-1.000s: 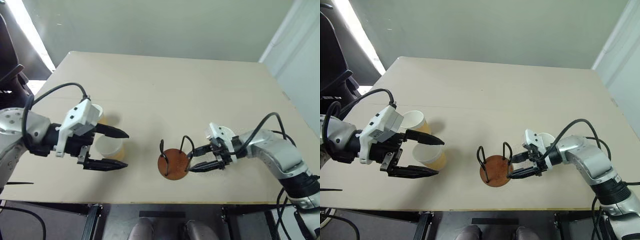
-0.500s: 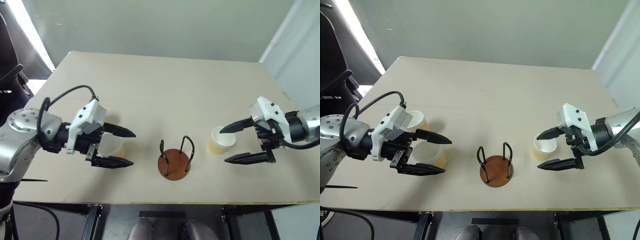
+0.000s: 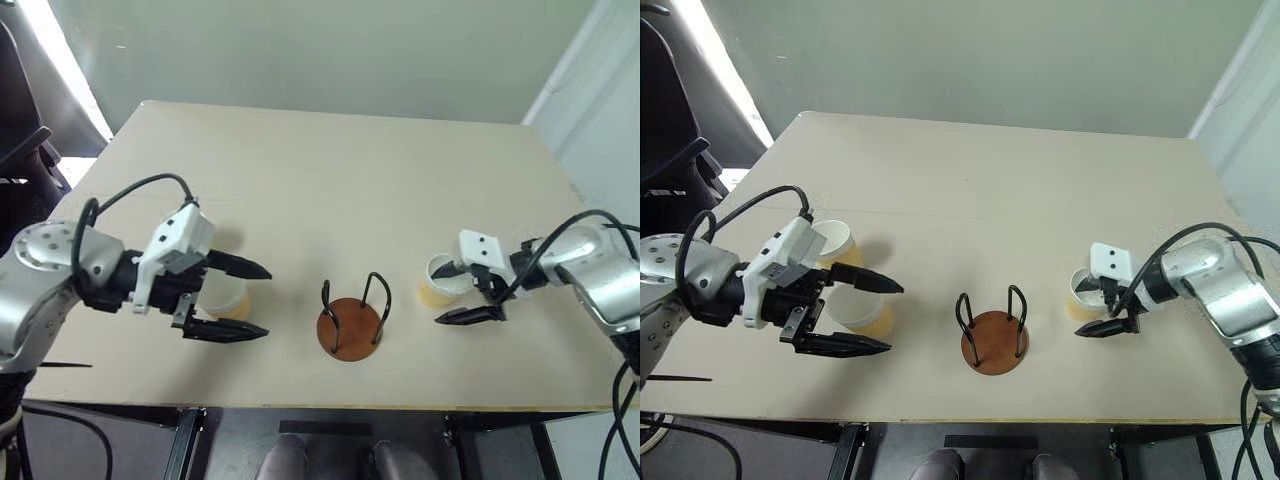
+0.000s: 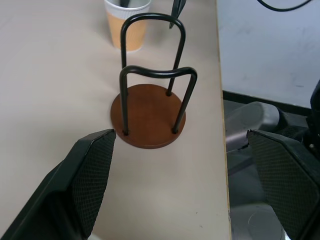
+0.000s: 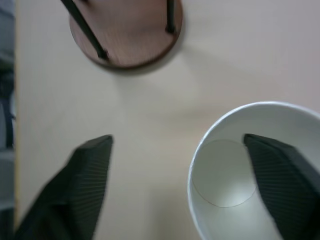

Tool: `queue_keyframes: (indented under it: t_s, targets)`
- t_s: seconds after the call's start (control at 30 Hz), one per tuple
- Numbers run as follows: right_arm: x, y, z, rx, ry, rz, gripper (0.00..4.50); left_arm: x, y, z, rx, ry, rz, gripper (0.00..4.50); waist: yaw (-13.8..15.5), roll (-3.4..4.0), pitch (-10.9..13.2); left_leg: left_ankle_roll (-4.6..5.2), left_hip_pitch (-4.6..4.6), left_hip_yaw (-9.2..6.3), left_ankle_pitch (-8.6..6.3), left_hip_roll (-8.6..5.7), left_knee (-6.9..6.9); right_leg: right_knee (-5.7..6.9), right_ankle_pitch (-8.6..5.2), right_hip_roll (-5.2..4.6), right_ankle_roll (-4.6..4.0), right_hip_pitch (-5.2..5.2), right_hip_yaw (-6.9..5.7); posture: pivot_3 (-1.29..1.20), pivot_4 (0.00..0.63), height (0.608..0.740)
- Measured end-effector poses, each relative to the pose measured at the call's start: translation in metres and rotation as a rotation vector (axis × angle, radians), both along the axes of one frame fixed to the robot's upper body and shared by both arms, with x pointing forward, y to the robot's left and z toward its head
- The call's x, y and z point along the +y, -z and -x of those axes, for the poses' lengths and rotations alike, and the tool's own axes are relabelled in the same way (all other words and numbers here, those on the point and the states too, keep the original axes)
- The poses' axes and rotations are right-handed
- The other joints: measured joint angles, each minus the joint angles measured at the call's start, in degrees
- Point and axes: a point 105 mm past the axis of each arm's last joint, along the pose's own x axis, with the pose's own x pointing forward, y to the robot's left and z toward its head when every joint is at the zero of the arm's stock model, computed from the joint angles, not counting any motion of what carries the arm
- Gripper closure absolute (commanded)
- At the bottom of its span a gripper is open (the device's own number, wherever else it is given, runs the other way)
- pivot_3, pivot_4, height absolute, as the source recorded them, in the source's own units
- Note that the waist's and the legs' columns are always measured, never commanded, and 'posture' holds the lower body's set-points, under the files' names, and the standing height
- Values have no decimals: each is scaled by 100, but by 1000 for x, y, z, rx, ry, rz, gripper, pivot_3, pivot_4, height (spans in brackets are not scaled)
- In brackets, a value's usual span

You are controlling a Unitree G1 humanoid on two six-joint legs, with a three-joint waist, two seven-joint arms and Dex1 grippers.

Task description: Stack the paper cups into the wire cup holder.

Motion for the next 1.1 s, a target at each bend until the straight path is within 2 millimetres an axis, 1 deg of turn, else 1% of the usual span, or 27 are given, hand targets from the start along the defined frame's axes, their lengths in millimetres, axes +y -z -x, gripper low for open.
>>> queue_keyframes:
  t_s: [0.07, 0.1, 0.13, 0.17, 0.27, 0.3, 0.4, 0.5, 0.57, 0.63, 0.7, 0.77, 0.8, 0.83, 0.9, 0.97, 1.1]
  targets:
    - [0, 3, -2, -4, -12, 14, 2043, 0, 0, 1, -5, -3, -2, 0, 6, 0, 0, 0, 0, 1, 0, 0, 0, 0, 0, 0, 0, 0, 0, 0, 150, 740]
    - [0, 2, -3, -10, -19, 19, 2361, 0, 0, 2, -4, -5, -2, 0, 6, 0, 0, 0, 1, 1, 0, 0, 0, 0, 0, 0, 0, -1, 1, 0, 150, 740]
    - [0, -1, -3, -19, -33, 25, 2824, 1, 0, 2, -5, -11, -2, 0, 4, 1, 0, 0, 1, 3, 0, 0, 0, 1, 0, 0, 0, -1, 1, 0, 150, 740]
    - [1, -4, -4, -27, -43, 27, 3073, 1, -1, 2, -9, -17, -2, 0, 4, 0, 0, 0, 2, 5, 0, 0, 0, 1, 0, 0, 0, 0, 1, 0, 150, 740]
    - [0, -12, -2, -34, -75, 36, 4176, 3, -1, 2, -13, -33, -3, 0, 9, 0, 0, -1, 1, 6, 1, 0, 0, 1, 0, 0, 0, 2, 1, 0, 150, 740]
    - [-2, -15, 0, -23, -83, 35, 4476, 3, 0, 2, -11, -37, -3, 0, 13, 1, 0, -1, 0, 7, 1, -1, 0, 1, 0, 0, 0, 3, 1, 0, 150, 740]
    - [-4, -28, 13, 14, -136, 17, 4476, 4, 0, 2, -13, -42, -6, 0, 28, 1, 0, -4, -4, 11, 2, -3, 0, 1, 0, 2, 0, 5, 1, 0, 150, 740]
    - [-2, -39, 22, 23, -171, -4, 4476, 5, 0, 1, -15, -45, -8, 0, 28, 1, 0, -5, 1, 13, 2, -2, 0, 0, 0, 4, 0, 9, 1, 0, 150, 740]
    - [0, -47, 25, 32, -182, -32, 4476, 5, 0, 1, -17, -48, -8, 0, 27, 1, 1, -6, 2, 14, 3, -3, 1, 0, 0, 5, 0, 8, 2, 0, 150, 740]
    - [6, -63, 24, 11, -198, -63, 4476, 5, 0, 0, -22, -54, -9, 0, 26, 2, 1, -7, 6, 17, 4, -3, 1, -1, 0, 5, 0, 6, 5, 0, 150, 740]
    - [25, -103, 21, -75, -257, -156, 4476, 6, -1, -1, -31, -61, -9, 0, -23, 11, 7, -10, 7, 33, 8, -2, 1, 7, 0, 15, -1, -9, 25, 0, 150, 740]
    - [44, -143, 28, -176, -338, -239, 4476, 6, -1, -1, -41, -58, -10, 0, -46, 12, 7, -9, 12, 39, 7, -3, -1, 7, -1, 33, -3, -6, 32, 0, 150, 740]
    - [53, -157, 33, -210, -377, -270, 4476, 5, -1, -1, -42, -59, -9, 0, -47, 7, 3, -9, 13, 36, 7, -1, -1, 3, -2, 40, -5, -4, 32, 0, 150, 740]
    - [60, -164, 37, -225, -410, -296, 4476, 5, -1, -2, -42, -59, -7, 0, -49, 1, 0, -9, 13, 33, 7, 9, -1, 1, -3, 42, -7, -4, 32, 0, 150, 740]
    - [73, -164, 43, -213, -461, -327, 4476, 5, 0, -1, -39, -56, -9, 0, -49, 2, 0, -9, 8, 32, 7, 18, 0, 2, -3, 37, -7, -6, 33, 0, 150, 740]
    - [82, -154, 47, -174, -496, -320, 4476, 5, 5, 1, -25, -54, -17, 0, -27, 4, 2, -9, 5, 31, 7, 14, 0, 2, -3, 34, -6, -6, 34, 0, 150, 740]
    - [87, -131, 50, -109, -517, -283, 4476, 3, 5, 4, -26, -42, -31, 0, 9, 3, 2, -9, 2, 27, 7, 13, 1, 2, -2, 35, -6, -4, 33, 0, 150, 740]
